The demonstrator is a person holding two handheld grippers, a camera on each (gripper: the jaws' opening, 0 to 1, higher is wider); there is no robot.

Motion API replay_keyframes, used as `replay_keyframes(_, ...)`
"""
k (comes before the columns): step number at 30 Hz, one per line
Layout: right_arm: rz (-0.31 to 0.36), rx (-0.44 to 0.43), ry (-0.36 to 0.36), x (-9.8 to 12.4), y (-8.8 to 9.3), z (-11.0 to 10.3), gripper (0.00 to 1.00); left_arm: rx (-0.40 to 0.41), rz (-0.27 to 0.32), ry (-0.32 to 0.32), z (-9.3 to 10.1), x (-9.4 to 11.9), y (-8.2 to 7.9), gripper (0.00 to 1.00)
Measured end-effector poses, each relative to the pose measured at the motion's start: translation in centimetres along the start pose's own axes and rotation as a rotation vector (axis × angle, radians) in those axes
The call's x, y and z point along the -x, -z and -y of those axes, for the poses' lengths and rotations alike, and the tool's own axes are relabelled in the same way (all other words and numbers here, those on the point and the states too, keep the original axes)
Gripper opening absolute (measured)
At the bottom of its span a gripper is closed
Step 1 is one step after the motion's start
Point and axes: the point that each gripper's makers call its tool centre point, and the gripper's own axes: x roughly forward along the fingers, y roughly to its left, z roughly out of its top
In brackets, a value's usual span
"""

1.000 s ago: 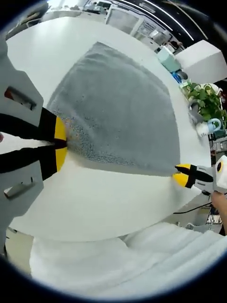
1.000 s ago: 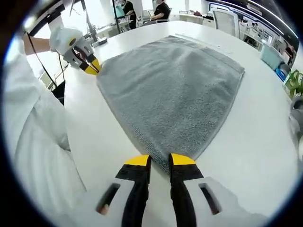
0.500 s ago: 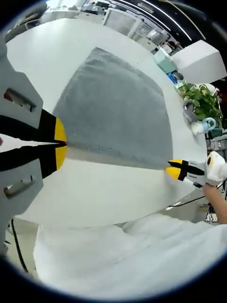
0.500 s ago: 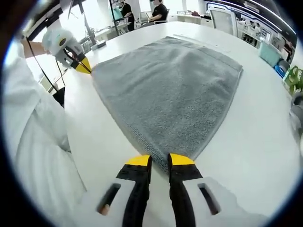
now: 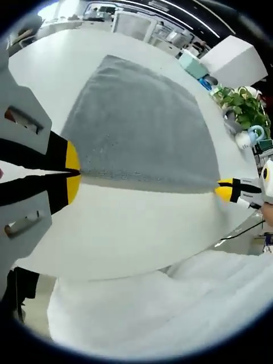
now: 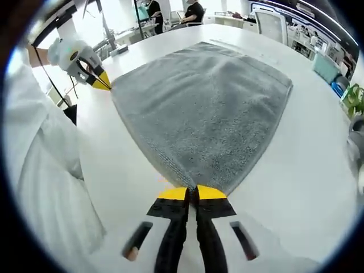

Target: Fold the towel on the table until its edges align and the towel forms a compact rectangular stack.

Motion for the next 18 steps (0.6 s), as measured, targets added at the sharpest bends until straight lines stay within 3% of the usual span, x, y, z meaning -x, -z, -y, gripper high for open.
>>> replay_keyframes(4, 0.002, 0.056, -0.001, 0.6, -0.3, -0.3, 0.0, 0.112, 0.037, 0.007, -1.0, 1.4, -0.5, 0.0)
replay_keyframes(9, 0.023, 0.043, -0.025, 1.5, -0.7, -0.7, 0.0, 0.137, 0.064, -0.015, -2.4, 3.1, -1.0, 0.0)
replay_keyframes(18, 0.048, 0.059, -0.033, 4.2, -2.4, -0.3, 0.0, 0.126, 0.086, -0.033, -3.2, 5.3, -2.3, 0.0)
